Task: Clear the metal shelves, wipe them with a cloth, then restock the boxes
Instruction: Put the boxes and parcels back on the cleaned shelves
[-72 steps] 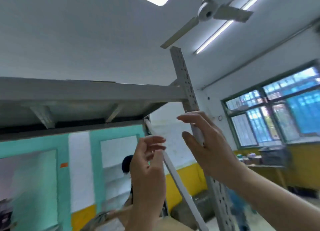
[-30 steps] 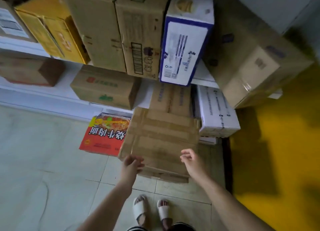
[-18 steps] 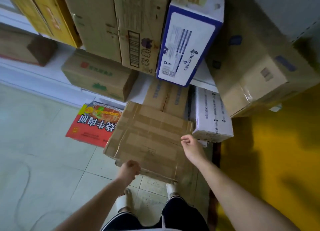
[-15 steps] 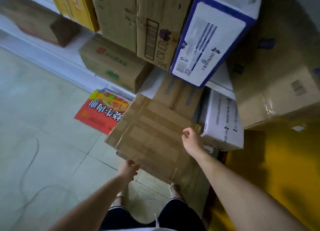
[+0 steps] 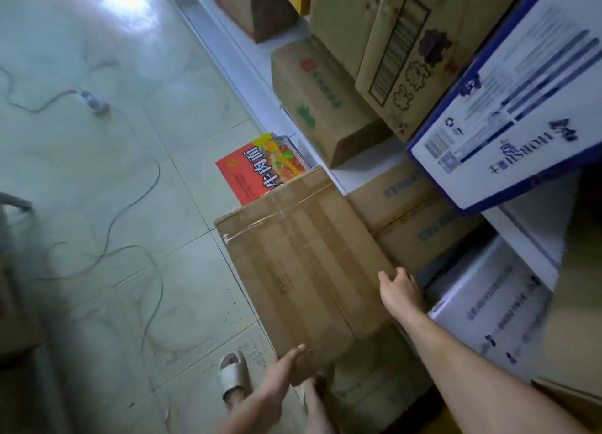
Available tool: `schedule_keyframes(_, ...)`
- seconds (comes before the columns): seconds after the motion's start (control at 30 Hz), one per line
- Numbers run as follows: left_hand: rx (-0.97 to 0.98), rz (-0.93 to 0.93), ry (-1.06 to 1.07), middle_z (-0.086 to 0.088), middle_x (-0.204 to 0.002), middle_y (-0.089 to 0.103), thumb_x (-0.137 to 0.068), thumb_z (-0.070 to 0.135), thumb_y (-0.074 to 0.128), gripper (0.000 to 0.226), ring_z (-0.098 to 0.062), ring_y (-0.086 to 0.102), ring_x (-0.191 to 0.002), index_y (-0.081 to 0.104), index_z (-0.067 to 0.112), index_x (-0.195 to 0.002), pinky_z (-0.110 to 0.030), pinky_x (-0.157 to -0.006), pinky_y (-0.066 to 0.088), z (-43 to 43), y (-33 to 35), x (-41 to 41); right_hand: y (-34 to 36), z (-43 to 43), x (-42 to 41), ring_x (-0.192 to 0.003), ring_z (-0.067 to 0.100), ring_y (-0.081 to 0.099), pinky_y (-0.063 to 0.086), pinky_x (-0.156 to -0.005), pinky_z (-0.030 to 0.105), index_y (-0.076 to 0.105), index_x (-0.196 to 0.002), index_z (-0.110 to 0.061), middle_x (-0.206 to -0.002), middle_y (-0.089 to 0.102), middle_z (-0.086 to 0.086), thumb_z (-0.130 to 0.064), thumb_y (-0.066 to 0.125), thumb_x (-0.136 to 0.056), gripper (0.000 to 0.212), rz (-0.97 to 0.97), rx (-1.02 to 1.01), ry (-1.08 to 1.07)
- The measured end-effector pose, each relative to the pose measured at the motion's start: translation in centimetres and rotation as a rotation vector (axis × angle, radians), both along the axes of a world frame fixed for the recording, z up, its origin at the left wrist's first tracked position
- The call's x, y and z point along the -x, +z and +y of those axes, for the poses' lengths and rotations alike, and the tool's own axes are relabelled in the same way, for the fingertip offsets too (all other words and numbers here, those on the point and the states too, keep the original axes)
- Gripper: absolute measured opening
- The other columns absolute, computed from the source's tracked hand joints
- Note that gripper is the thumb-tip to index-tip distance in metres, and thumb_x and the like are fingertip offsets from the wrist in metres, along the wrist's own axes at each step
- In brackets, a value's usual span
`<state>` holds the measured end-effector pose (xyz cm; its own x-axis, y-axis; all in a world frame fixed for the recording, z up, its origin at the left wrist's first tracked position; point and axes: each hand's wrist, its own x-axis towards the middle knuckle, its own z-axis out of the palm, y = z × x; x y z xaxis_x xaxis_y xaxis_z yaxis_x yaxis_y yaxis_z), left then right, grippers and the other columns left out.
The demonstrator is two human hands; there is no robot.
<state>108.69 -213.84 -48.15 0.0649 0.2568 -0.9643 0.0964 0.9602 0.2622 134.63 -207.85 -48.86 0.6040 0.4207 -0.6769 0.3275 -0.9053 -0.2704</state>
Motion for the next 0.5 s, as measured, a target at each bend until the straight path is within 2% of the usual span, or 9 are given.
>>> schedule_keyframes(0.07, -0.125, 0.092, 0.13, 0.0, -0.111, 0.067, -0.091, 0.032, 0.072, 0.03, -0.009, 0.062, -0.092, 0.058, 0.019, -0.114, -0.025, -0.08, 0.048, 0.5, 1.4, 1.3, 2.2, 0.9, 1.9, -0.138, 0.035, 0.042, 0.041, -0.109, 0.048, 0.035, -0.156, -0.016, -0.157, 0.034, 0.012, -0.04, 0.048, -0.105, 0.058, 0.011, -0.069, 0.043)
schedule_keyframes(0.13, -0.245, 0.169, 0.234, 0.0, -0.125, 0.063, -0.082, 0.047, 0.078, 0.06, -0.015, 0.061, -0.107, 0.053, 0.021, -0.13, -0.041, -0.102, 0.045, 1.7, 2.8, 2.8, 4.7, 2.7, 4.2, -0.131, 0.036, 0.047, 0.041, -0.107, 0.044, 0.042, -0.152, -0.015, -0.147, 0.041, 0.017, -0.039, 0.052, -0.103, 0.056, -0.005, -0.173, 0.105)
schedule_keyframes(0.17, -0.293, 0.205, 0.299, 0.0, -0.128, 0.06, -0.082, 0.047, 0.077, 0.063, -0.02, 0.058, -0.112, 0.05, 0.022, -0.134, -0.048, -0.106, 0.043, 2.4, 4.5, 3.9, 6.4, 3.7, 5.7, -0.126, 0.038, 0.05, 0.04, -0.106, 0.04, 0.046, -0.15, -0.014, -0.141, 0.046, 0.02, -0.038, 0.055, -0.102, 0.055, 0.005, -0.244, 0.146)
schedule_keyframes(0.2, -0.328, 0.236, 0.394, 0.0, -0.125, 0.058, -0.087, 0.043, 0.074, 0.057, -0.022, 0.056, -0.109, 0.048, 0.024, -0.133, -0.05, -0.103, 0.045, 3.6, 6.0, 5.7, 8.4, 4.9, 7.4, -0.122, 0.038, 0.053, 0.041, -0.103, 0.037, 0.051, -0.147, -0.014, -0.134, 0.051, 0.021, -0.037, 0.058, -0.1, 0.053, 0.028, -0.324, 0.185)
schedule_keyframes(0.27, -0.381, 0.271, 0.521, -0.005, -0.117, 0.061, -0.093, 0.035, 0.069, 0.043, -0.02, 0.06, -0.094, 0.051, 0.019, -0.129, -0.037, -0.08, 0.052, 6.5, 8.6, 8.6, 11.6, 7.3, 10.4, -0.116, 0.037, 0.058, 0.044, -0.092, 0.035, 0.06, -0.137, -0.014, -0.124, 0.062, 0.016, -0.037, 0.063, -0.098, 0.046, 0.101, -0.46, 0.213)
schedule_keyframes(0.33, -0.464, 0.268, 0.601, -0.011, -0.115, 0.067, -0.094, 0.03, 0.069, 0.04, -0.017, 0.064, -0.087, 0.058, 0.008, -0.126, -0.029, -0.064, 0.049, 9.3, 10.4, 11.6, 14.4, 9.7, 13.0, -0.112, 0.033, 0.061, 0.043, -0.085, 0.032, 0.067, -0.124, -0.016, -0.114, 0.068, 0.006, -0.04, 0.063, -0.097, 0.037, 0.172, -0.541, 0.209)
schedule_keyframes(0.43, -0.611, 0.334, 0.635, -0.012, -0.118, 0.067, -0.095, 0.036, 0.067, 0.042, -0.025, 0.065, -0.097, 0.06, 0.006, -0.123, -0.031, -0.069, 0.049, 12.8, 14.5, 16.7, 19.3, 13.5, 18.0, -0.103, 0.035, 0.062, 0.04, -0.08, 0.034, 0.07, -0.106, -0.011, -0.098, 0.069, 0.009, -0.046, 0.064, -0.095, 0.038, 0.214, -0.678, 0.215)
schedule_keyframes(0.5, -0.745, 0.415, 0.654, -0.014, -0.125, 0.062, -0.093, 0.047, 0.065, 0.053, -0.033, 0.059, -0.112, 0.057, 0.007, -0.126, -0.035, -0.086, 0.049, 15.1, 18.3, 20.5, 23.1, 15.7, 21.9, -0.101, 0.033, 0.062, 0.039, -0.08, 0.034, 0.07, -0.101, -0.012, -0.09, 0.065, 0.005, -0.046, 0.062, -0.096, 0.035, 0.261, -0.786, 0.237)
